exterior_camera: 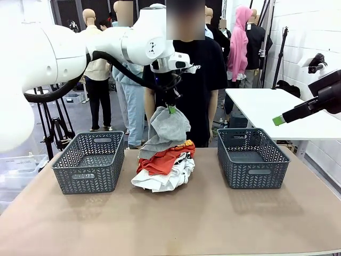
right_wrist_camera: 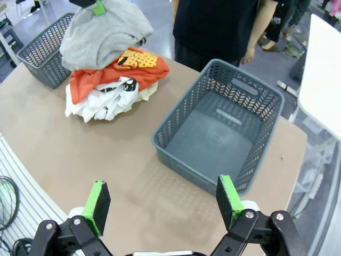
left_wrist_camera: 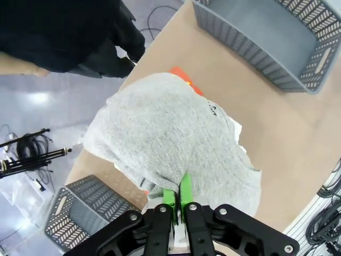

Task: Sort the tops and bottoms.
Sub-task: Lift clothes from the center of the table with your left hand.

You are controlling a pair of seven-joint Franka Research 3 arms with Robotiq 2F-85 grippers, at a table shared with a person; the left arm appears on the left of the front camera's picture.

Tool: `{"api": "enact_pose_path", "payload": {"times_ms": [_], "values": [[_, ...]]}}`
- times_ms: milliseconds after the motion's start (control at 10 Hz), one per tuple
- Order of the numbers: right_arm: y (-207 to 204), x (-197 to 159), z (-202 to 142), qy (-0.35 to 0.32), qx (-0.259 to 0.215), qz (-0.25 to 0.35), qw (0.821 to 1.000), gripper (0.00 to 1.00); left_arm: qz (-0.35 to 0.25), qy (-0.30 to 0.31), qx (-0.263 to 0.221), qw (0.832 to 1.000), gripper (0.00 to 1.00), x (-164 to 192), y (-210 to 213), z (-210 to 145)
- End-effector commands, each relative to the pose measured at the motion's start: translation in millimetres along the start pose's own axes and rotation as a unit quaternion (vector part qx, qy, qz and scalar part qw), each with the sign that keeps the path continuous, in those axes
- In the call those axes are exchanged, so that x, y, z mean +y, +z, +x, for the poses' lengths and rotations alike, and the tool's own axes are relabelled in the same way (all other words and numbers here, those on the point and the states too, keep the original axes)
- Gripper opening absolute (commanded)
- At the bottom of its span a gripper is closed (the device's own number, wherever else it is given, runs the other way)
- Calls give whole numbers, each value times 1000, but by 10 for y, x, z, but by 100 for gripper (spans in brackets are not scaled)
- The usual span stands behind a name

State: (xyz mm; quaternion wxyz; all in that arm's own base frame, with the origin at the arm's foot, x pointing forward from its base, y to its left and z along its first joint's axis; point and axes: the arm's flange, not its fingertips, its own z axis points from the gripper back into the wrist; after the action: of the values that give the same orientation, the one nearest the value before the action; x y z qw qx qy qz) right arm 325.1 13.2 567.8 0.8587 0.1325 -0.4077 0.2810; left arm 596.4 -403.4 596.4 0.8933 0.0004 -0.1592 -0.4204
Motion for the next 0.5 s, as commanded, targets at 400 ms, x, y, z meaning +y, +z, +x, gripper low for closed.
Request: {"api": "enact_pose_path", "payload": {"times_ms": [400], "values": [[-7, -11, -14, 0, 0, 7, 1000, 100, 38, -38, -12, 998, 0, -223, 527, 341]]}}
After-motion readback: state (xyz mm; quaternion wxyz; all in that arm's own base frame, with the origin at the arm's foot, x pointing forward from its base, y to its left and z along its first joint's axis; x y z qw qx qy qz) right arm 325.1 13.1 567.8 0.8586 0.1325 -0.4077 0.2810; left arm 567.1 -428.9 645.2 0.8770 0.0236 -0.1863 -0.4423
